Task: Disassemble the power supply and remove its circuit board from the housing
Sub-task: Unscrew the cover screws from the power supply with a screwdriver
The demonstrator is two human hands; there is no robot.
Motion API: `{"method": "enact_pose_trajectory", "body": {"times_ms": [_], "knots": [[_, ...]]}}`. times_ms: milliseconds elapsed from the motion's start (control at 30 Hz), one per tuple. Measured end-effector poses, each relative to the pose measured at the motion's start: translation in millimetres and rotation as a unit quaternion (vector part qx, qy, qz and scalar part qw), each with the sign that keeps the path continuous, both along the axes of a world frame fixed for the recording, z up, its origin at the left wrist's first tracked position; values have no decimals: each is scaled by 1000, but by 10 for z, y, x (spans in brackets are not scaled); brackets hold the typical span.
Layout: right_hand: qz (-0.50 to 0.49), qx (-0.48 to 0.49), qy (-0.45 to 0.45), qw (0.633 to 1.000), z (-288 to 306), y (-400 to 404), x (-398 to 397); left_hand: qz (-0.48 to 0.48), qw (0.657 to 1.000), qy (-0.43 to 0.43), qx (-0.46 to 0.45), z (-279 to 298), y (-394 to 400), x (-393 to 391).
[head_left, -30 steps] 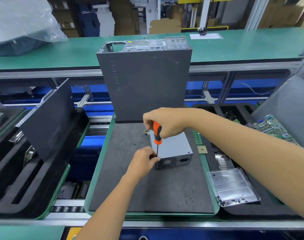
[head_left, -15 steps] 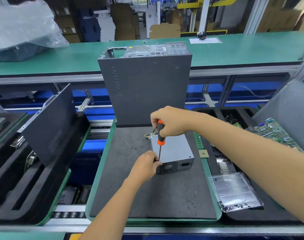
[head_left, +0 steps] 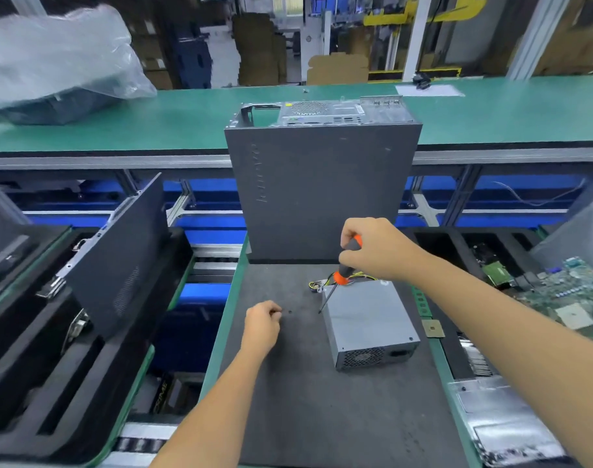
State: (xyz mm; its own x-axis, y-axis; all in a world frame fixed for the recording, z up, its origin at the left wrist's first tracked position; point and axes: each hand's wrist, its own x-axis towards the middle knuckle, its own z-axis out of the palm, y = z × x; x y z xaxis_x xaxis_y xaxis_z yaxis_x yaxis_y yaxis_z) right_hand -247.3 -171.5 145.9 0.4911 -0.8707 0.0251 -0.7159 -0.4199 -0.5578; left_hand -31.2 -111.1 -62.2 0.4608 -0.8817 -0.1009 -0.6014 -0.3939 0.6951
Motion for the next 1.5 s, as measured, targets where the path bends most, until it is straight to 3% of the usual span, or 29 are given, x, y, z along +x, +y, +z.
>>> {"method": "enact_pose_trajectory", "body": {"times_ms": [167,433,567,633,767,1033,1267,1500], "knots": [[7,7,28,1000,-115,-131,334,-51,997,-50,21,-224,-225,110],[52,16,66,996,-230,-282,753,-100,992,29,68,-173,-354,295],[69,-15,50,996,-27,-306,761,-113,991,40,-55,235,-391,236],[50,-28,47,997,142,-328,612,-183,973,79,-119,508,-365,20],[32,-37,103,993,329,-291,163,-308,935,142,-104,669,-233,-673],[0,-15,158,987,227,-5,-529,-362,926,76,-76,465,-230,-1507],[-14,-27,162,986,198,117,-855,-359,928,-8,-98,391,-207,-1751],[-6,-28,162,986,130,165,-976,-365,928,-17,-71,339,-185,-1920]]}}
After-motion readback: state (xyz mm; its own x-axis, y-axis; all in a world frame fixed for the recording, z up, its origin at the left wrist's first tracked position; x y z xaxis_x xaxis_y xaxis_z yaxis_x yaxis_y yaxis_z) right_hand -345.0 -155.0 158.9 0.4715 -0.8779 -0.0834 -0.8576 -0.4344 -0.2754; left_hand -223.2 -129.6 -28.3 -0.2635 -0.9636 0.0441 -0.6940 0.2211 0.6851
